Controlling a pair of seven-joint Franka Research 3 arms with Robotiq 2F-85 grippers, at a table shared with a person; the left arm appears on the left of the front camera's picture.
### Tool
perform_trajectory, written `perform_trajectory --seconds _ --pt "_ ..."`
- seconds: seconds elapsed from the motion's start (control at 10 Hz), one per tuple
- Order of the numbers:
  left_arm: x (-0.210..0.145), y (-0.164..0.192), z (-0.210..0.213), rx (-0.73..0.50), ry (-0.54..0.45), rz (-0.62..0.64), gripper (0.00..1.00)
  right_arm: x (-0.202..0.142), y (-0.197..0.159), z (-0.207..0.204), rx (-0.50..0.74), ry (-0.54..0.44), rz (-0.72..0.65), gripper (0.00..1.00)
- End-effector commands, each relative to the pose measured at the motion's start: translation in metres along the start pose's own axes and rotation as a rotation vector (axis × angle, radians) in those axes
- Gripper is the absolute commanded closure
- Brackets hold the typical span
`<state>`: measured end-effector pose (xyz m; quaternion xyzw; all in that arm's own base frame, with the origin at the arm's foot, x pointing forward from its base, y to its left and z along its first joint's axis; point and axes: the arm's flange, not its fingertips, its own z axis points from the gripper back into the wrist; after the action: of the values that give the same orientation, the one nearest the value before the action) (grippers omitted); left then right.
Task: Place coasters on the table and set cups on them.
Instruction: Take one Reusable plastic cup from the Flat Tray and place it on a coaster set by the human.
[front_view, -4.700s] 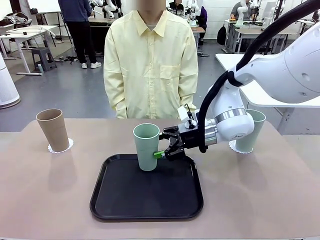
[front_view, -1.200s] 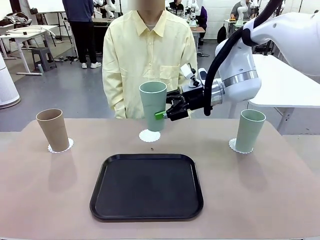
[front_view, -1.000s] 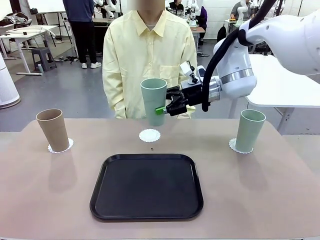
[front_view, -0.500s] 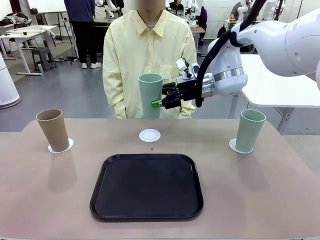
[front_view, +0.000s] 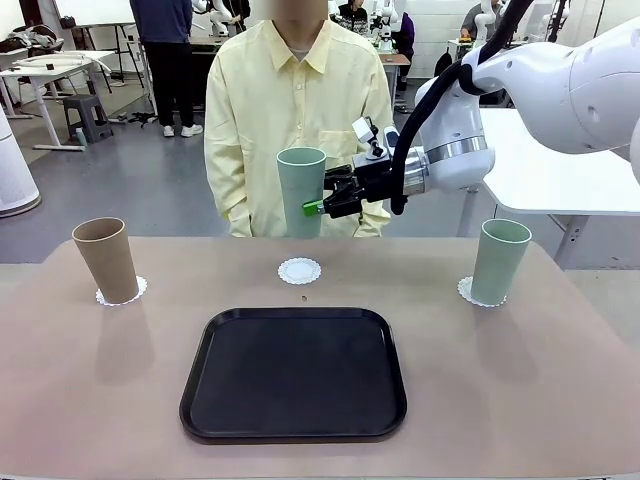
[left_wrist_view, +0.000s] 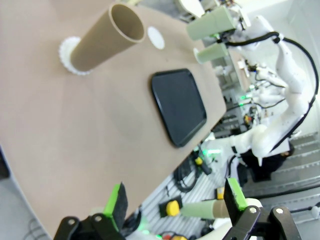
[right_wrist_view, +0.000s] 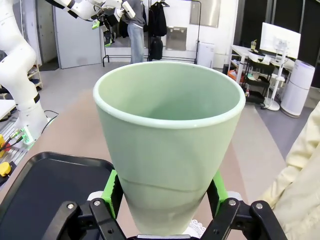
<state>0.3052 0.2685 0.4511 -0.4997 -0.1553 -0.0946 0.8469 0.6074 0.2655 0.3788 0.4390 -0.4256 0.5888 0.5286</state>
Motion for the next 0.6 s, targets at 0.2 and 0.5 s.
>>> perform_trajectory --seconds 0.2,0.5 --pt "0.001 -0.003 0.001 -0.013 -0.016 0.011 0.00 -0.008 -0.011 0.003 0.018 -0.012 0.012 0.17" --pt "0.001 -0.003 0.001 -0.013 -0.016 0.011 0.00 -0.030 -0.039 0.003 0.049 -0.022 0.085 0.17"
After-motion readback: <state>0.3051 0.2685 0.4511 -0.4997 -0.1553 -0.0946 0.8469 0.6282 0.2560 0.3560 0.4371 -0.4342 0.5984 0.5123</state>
